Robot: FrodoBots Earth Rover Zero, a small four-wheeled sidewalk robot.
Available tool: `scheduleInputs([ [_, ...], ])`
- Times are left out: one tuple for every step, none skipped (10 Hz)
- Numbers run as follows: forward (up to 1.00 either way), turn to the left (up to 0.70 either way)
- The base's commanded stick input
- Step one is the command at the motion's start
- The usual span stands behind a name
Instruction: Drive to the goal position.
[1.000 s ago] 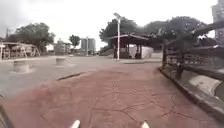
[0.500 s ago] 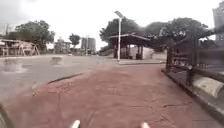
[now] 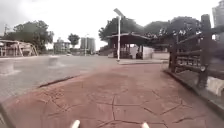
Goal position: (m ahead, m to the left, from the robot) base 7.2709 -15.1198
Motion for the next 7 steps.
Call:
scheduleInputs([
  [0.7,0.0],
  [0.7,-0.09],
  [0.7,-0.35],
  [0.7,-0.35],
  [0.7,-0.35],
  [0.7,-0.35],
  [0.7,-0.35],
])
